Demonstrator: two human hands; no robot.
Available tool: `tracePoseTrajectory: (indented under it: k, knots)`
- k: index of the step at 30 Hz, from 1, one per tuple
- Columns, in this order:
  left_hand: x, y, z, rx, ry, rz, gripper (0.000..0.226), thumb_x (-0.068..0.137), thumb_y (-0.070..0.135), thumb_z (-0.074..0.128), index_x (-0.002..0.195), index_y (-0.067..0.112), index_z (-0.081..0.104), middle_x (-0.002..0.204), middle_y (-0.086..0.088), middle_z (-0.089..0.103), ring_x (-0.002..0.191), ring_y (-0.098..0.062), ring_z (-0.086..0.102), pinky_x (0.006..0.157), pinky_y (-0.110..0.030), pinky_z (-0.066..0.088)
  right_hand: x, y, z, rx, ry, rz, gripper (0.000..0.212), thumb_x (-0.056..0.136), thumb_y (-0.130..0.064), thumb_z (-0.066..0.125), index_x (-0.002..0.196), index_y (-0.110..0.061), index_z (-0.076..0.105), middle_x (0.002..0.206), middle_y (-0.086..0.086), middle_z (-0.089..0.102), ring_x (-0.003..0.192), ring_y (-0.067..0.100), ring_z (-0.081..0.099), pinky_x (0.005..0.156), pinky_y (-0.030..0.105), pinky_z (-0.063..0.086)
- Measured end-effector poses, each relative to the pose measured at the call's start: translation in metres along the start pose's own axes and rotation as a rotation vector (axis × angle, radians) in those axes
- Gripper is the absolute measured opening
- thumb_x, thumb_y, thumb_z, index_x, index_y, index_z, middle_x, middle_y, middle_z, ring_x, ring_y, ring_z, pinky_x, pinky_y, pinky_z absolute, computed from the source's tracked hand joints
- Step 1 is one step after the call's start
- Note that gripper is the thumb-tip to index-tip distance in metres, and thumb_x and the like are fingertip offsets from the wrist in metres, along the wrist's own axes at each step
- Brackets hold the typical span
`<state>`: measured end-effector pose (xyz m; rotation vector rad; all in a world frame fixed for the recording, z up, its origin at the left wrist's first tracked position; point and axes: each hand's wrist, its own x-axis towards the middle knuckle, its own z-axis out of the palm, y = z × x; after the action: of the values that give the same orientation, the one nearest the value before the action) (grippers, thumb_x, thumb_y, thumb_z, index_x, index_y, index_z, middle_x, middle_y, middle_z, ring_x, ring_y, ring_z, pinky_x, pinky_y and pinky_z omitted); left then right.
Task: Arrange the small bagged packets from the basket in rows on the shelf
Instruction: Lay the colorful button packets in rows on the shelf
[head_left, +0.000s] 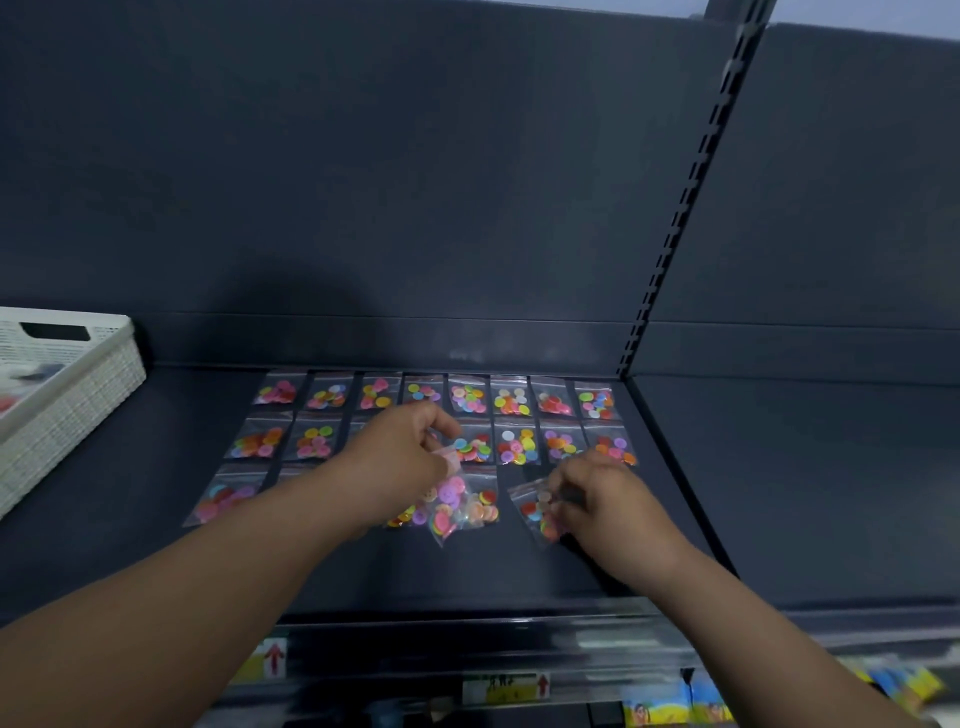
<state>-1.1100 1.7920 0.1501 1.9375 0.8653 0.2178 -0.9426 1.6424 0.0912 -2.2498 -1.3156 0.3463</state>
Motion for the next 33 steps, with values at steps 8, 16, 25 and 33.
tracePoseTrajectory:
  k: [8,16,25,33]
  knots:
    - [-0.002,-0.001,0.002,-0.028,0.010,-0.018,0.023,0.089,0.002,0.058,0.099,0.023,0.058,0.087,-0.005,0.059,0.063,-0.011,0.055,0.056,-0.021,0.045,0.002,0.004,0.019,-0.074,-0.013,-0.166,0.024,0.090,-0.015,0.060,0.111,-0.023,0.069,0.115,-0.011,0.060,0.113,0.007,0.042,0.079,-0.008,0.021]
    - [-0.004,-0.001,0.003,-0.047,0.039,-0.021,0.021,0.088,0.002,0.060,0.096,0.022,0.060,0.090,-0.008,0.061,0.069,-0.013,0.056,0.058,-0.023,0.046,0.008,0.000,0.023,-0.073,0.027,-0.181,0.026,0.091,-0.022,0.060,0.116,-0.022,0.067,0.117,-0.007,0.060,0.115,0.012,0.044,0.087,0.008,0.028]
    - [-0.005,0.003,0.002,-0.040,0.060,-0.013,0.026,0.088,0.002,0.058,0.090,0.028,0.058,0.092,-0.007,0.062,0.070,-0.015,0.058,0.059,-0.024,0.051,0.013,0.000,0.027,-0.103,0.047,-0.187,0.026,0.091,-0.023,0.060,0.116,-0.022,0.067,0.119,-0.005,0.060,0.117,0.015,0.044,0.090,0.010,0.028]
    - [-0.003,0.004,0.005,-0.051,0.073,-0.017,0.026,0.088,0.002,0.059,0.090,0.028,0.059,0.095,-0.007,0.063,0.073,-0.014,0.060,0.057,-0.022,0.051,0.011,0.000,0.027,-0.045,0.038,-0.157,0.024,0.092,-0.024,0.058,0.115,-0.020,0.066,0.115,-0.005,0.057,0.114,0.014,0.045,0.089,0.012,0.030]
